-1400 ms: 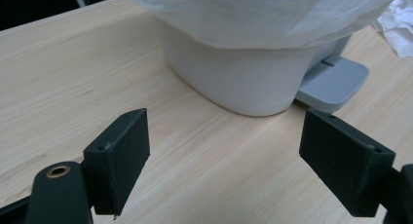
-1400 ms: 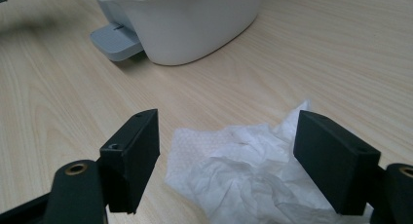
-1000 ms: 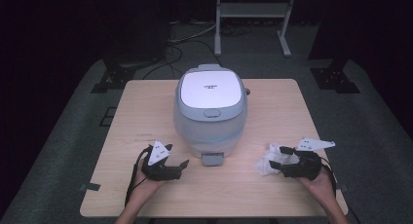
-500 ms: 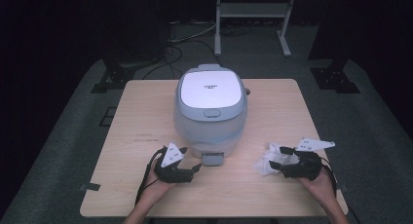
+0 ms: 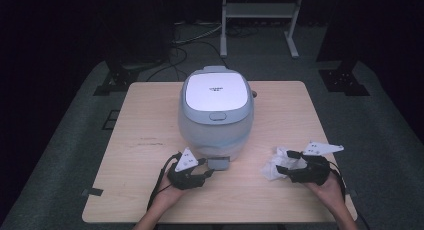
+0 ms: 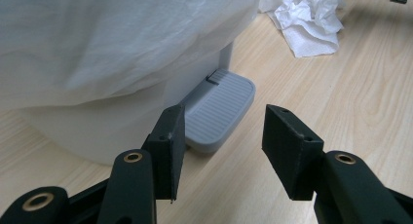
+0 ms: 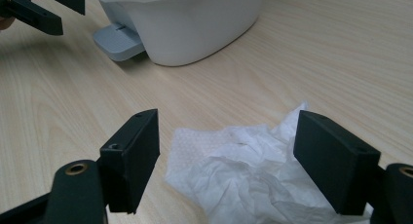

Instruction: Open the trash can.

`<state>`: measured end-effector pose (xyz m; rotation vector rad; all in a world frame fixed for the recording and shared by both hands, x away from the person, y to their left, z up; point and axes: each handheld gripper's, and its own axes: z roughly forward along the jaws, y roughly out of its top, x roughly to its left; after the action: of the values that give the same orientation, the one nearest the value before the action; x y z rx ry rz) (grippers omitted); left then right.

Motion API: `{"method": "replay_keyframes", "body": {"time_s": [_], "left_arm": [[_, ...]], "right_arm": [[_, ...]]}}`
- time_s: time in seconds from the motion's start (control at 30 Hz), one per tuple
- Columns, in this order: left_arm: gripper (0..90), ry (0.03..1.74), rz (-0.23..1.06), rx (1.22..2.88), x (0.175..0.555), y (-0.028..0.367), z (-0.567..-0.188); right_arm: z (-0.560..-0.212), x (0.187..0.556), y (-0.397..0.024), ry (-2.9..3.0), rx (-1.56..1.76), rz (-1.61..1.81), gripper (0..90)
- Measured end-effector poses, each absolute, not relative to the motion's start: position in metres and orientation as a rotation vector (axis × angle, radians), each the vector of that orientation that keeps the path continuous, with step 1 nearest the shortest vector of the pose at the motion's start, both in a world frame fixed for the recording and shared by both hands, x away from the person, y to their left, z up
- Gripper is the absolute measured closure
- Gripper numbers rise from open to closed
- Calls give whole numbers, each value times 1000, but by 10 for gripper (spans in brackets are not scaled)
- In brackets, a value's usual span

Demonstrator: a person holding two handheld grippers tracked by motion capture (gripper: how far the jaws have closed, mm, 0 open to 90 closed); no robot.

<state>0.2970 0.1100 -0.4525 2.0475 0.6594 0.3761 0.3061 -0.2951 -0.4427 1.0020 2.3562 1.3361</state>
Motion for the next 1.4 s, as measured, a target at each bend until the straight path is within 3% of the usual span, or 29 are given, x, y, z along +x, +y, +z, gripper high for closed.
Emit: {"method": "replay_keyframes", "body": {"time_s": [0.23,0.43,0.73,1.07,1.17,1.4], "left_arm": [[614,643,384,2061,300,100,-456],[645,650,380,2065,304,92,-459],[795,635,480,2057,306,85,-461],[795,658,497,2046,311,78,-467],[738,674,487,2033,311,80,-469],[775,688,476,2038,310,79,-470]], "right_arm": [[-442,306,-295,2351,994,1336,238],[-442,306,-294,2354,989,1331,238],[-441,306,-294,2354,983,1322,248],[-442,307,-294,2368,977,1293,248],[-443,307,-295,2370,986,1270,248],[-443,308,-295,2368,984,1236,248]]}}
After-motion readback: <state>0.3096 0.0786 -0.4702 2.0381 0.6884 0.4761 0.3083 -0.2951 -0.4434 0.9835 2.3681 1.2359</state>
